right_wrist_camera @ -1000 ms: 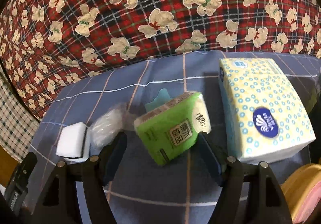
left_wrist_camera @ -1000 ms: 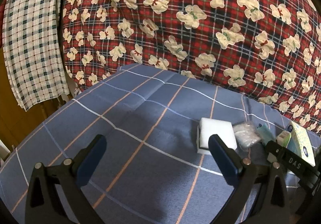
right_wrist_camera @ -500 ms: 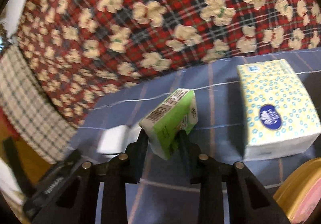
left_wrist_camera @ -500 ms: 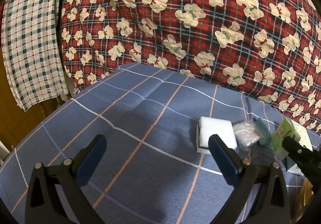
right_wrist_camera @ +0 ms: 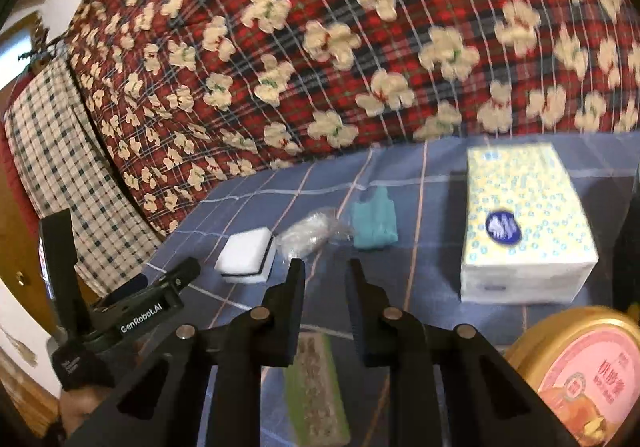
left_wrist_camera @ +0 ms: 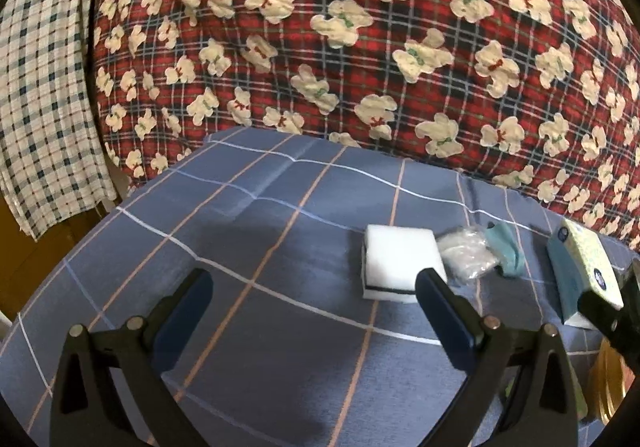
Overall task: Organize soft objects
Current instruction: 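Grasp the green tissue pack with the right gripper and lift it, then grasp the white sponge block with the left gripper while the right holds the tissue pack, then carry the sponge block and green tissue pack over the metal basin, then lower the sponge and tissue pack into the basin and open both grippers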
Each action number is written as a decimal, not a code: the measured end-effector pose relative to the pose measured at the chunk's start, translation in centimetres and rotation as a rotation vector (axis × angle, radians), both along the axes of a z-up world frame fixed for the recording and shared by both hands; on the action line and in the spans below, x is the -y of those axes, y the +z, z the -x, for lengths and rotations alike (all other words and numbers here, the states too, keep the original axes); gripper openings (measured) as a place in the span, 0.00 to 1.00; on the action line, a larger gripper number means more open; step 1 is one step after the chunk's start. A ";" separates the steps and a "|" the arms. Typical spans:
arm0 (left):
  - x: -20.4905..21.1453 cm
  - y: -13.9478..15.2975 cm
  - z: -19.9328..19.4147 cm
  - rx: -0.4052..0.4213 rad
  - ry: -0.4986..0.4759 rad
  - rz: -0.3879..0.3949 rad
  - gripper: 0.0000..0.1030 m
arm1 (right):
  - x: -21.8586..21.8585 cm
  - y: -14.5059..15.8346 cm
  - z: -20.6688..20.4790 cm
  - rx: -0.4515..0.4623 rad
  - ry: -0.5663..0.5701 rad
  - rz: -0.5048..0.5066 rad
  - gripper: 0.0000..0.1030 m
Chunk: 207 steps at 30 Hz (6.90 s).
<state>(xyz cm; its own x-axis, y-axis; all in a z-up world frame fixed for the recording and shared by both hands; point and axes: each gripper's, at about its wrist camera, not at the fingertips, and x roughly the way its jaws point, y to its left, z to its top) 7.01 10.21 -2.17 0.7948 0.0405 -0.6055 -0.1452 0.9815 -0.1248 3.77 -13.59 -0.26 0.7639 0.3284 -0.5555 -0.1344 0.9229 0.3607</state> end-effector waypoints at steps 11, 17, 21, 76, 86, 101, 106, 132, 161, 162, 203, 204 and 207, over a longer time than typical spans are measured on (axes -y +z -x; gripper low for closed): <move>-0.5 0.0 0.3 0.013 0.017 0.021 1.00 | -2.4 -1.5 1.7 -0.113 0.079 0.207 0.66; -0.6 0.0 0.4 0.016 0.019 0.022 1.00 | -4.3 -3.3 1.1 -0.177 0.071 0.455 0.66; -0.6 0.0 0.4 0.017 0.019 0.024 1.00 | -4.2 -4.1 0.3 -0.230 0.091 0.505 0.51; 6.5 1.6 -0.4 0.156 -0.133 -0.078 0.54 | 0.5 1.6 2.8 0.181 -0.070 0.236 0.51; 7.6 1.5 2.7 0.162 -0.135 0.017 0.54 | -1.6 2.7 4.8 0.295 -0.061 0.351 0.51; 9.8 2.0 4.9 0.213 -0.173 -0.003 0.55 | 1.0 3.5 6.2 0.288 -0.122 0.295 0.51; 9.8 2.0 5.0 0.215 -0.172 -0.004 0.55 | 2.1 3.6 6.7 0.294 -0.153 0.299 0.51; 15.4 3.0 8.2 0.250 -0.284 0.001 0.55 | 8.2 4.7 10.8 0.385 -0.275 0.350 0.51; 25.5 5.3 10.8 0.303 -0.459 0.012 0.55 | 18.6 6.2 15.8 0.469 -0.492 0.361 0.51; 25.8 5.4 10.8 0.305 -0.466 0.015 0.55 | 19.2 6.4 16.1 0.477 -0.511 0.362 0.51; 38.3 4.0 10.8 0.209 -0.663 -0.039 0.55 | 28.9 4.0 14.6 0.228 -0.579 0.244 0.52; 38.2 4.0 10.8 0.209 -0.664 -0.039 0.55 | 28.7 4.0 14.5 0.228 -0.573 0.251 0.52; 38.1 4.0 10.7 0.204 -0.662 -0.036 0.55 | 28.3 3.9 14.4 0.226 -0.566 0.260 0.52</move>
